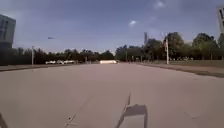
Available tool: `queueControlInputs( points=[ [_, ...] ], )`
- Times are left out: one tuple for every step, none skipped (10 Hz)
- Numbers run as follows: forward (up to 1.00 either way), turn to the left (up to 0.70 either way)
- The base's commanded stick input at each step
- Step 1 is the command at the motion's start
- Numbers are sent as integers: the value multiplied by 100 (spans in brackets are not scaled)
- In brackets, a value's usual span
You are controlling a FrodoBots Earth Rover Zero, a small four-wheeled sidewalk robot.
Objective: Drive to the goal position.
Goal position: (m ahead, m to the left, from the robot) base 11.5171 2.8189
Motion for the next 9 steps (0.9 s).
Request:
queueControlInputs(
  points=[
    [100, 1],
    [100, 1],
    [100, 1],
    [100, 1],
    [100, 1],
    [100, 1],
    [100, 1],
    [100, 1],
    [100, 1]
  ],
)
